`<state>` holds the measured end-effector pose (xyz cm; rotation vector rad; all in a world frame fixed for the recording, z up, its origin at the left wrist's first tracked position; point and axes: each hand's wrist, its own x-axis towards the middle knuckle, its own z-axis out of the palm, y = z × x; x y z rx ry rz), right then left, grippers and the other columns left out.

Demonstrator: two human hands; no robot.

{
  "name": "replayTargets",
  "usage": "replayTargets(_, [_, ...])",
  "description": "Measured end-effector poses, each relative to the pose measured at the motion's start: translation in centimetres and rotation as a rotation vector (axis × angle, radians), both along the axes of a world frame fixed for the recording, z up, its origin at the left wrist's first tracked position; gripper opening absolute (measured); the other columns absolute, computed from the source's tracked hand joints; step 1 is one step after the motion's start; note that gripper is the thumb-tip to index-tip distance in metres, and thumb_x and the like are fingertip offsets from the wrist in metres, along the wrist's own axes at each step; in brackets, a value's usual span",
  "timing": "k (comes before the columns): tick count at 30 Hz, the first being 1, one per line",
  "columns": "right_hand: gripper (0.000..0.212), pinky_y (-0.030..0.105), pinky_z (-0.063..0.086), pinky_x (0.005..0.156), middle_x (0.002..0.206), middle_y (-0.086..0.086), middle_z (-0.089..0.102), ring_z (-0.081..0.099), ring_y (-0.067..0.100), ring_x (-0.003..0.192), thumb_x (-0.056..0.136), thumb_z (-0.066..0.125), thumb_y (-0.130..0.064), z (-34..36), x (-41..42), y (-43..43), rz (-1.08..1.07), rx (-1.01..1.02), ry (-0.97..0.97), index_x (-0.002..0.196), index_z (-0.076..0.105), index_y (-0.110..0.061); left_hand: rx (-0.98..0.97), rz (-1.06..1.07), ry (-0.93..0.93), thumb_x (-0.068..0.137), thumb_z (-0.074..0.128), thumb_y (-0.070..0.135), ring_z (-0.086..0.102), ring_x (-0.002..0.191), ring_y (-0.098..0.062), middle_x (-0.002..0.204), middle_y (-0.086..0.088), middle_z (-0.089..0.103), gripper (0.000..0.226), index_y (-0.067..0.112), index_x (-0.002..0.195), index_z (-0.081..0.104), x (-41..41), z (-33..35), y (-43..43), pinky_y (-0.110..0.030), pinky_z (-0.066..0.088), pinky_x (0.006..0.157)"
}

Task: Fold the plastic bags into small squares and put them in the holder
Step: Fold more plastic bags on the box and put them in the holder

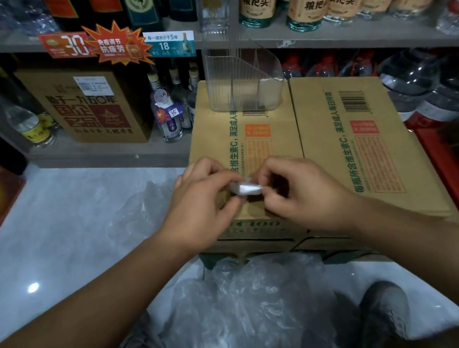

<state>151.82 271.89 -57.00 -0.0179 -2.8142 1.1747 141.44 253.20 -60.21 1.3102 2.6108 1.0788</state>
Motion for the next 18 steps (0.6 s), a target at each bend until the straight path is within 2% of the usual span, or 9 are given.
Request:
replayTargets(3, [0.015,0.043,0.056,0.074,0.088,0.004,0.068,0.062,0.018,0.076,0.086,0.068,-0.005,0.6,0.5,-0.5,-0.081,-0.25,-0.067,0.088,0.062,-0.019,0.048,-0.004,-0.021,0.086,0.072,0.028,0.052,0.11,-0.016,0.113,0.006,0.056,0.023,0.02,0.107,0.073,0.0,0.2,0.2,-0.039,0.048,0.095])
replayTargets(6, [0.024,0.033,0.056,0.071,0.087,0.002,0.065,0.059,0.013,0.075,0.083,0.08,-0.011,0.7,0.6,-1.1,-0.152,-0.44,-0.066,0.095,0.061,-0.019,0.068,-0.041,-0.053,0.087,0.072,0.02,0.059,0.099,-0.017,0.103,0.007,0.061,0.018,0.017,0.105,0.072,-0.1,0.8,0.6,-0.041,0.053,0.087])
replayTargets(8, [0.022,0.033,0.057,0.072,0.085,-0.003,0.068,0.061,0.014,0.073,0.083,0.081,-0.014,0.5,0.3,-1.2,-0.192,-0.35,-0.014,0.094,0.065,-0.024,0.067,-0.052,-0.055,0.088,0.073,0.022,0.059,0.092,-0.015,0.096,0.01,0.059,0.016,0.018,0.104,0.071,0.0,0.8,0.8,-0.041,0.053,0.08])
replayTargets(11, [0.016,0.031,0.054,0.067,0.076,-0.007,0.068,0.061,0.01,0.068,0.089,0.072,-0.012,0.7,0.0,-1.0,-0.212,-0.218,0.026,0.086,0.069,-0.027,0.064,-0.042,-0.062,0.087,0.07,0.036,0.057,0.085,-0.012,0.089,0.011,0.058,0.02,0.021,0.1,0.07,-0.1,0.8,1.2,-0.04,0.052,0.073])
replayTargets(14, [0.016,0.028,0.053,0.066,0.076,-0.006,0.068,0.063,0.012,0.07,0.09,0.07,-0.01,1.3,-0.2,-0.7,-0.216,-0.198,0.042,0.085,0.068,-0.025,0.056,-0.036,-0.11,0.087,0.071,0.041,0.056,0.08,-0.009,0.083,0.01,0.059,0.018,0.025,0.093,0.068,-0.4,1.1,1.7,-0.037,0.05,0.068])
replayTargets(18, [0.009,0.033,0.057,0.066,0.079,-0.004,0.069,0.064,0.014,0.072,0.092,0.07,-0.016,2.8,-1.1,0.5,-0.237,-0.188,0.047,0.089,0.069,-0.024,-0.008,-0.039,-0.232,0.088,0.076,0.041,0.056,0.065,-0.005,0.07,0.009,0.064,0.017,0.025,0.086,0.071,-1.3,2.1,2.5,-0.029,0.046,0.06])
